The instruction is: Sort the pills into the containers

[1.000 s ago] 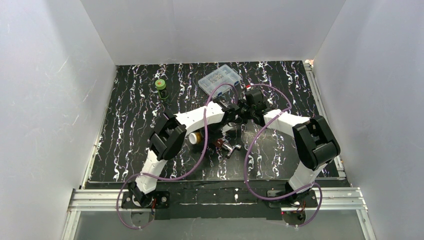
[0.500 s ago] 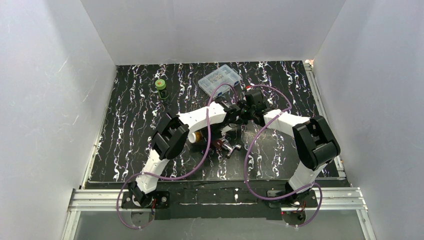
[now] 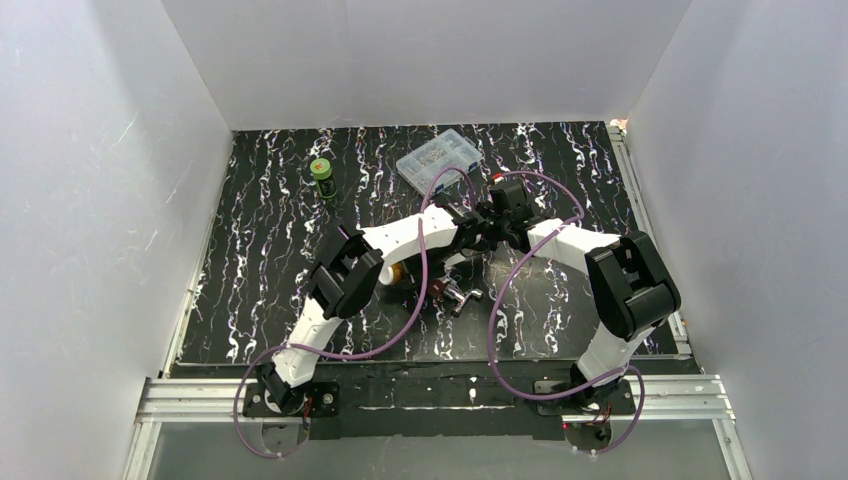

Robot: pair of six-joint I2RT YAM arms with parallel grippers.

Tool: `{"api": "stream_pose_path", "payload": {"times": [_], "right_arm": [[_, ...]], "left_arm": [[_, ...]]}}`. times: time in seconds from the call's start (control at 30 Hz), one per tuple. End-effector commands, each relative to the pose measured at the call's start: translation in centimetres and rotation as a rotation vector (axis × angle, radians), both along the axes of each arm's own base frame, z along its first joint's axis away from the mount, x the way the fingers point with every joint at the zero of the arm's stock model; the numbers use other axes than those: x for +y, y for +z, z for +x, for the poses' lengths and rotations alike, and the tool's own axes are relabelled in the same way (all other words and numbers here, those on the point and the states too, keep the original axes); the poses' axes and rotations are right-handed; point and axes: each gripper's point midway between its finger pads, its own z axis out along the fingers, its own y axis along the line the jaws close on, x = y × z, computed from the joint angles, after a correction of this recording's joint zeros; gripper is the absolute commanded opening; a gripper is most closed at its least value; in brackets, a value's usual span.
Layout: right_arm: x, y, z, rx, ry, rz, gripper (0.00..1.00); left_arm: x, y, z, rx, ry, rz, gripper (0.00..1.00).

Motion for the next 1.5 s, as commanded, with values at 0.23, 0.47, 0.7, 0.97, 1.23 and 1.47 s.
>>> {"api": "stream_pose_path", "payload": {"times": [0.23, 0.47, 0.7, 0.97, 1.23, 1.47], "right_arm": [[4.1, 5.4, -0.8, -0.128, 0.152, 0.152, 0.03], [4.1, 5.5, -0.8, -0.132, 0.154, 0.154, 0.03], [4.1, 5.5, -0.9, -0.131, 0.154, 0.154, 0.03], [4.1, 5.6, -0.8, -0.132, 0.154, 0.155, 0.03], [4.2, 5.7, -0.9, -0.135, 0.158, 0.158, 0.03], [4.2, 5.8, -0.9, -0.137, 0.163, 0.162, 0.03]], "left_arm": [[-4.3, 0.9, -0.4, -0.038, -0.14, -0.113, 0.0], [-5.4, 2.7, 0.7, -0.121, -0.135, -0.162, 0.0], [-5.2, 1.7, -0.5, -0.065, -0.114, -0.17, 0.0], [-4.0, -1.2, -3.2, 0.059, -0.096, -0.096, 0.0], [-4.5, 0.7, -0.8, -0.08, -0.041, -0.175, 0.0], [-4.6, 1.0, 0.0, -0.157, 0.125, -0.397, 0.0]]}}
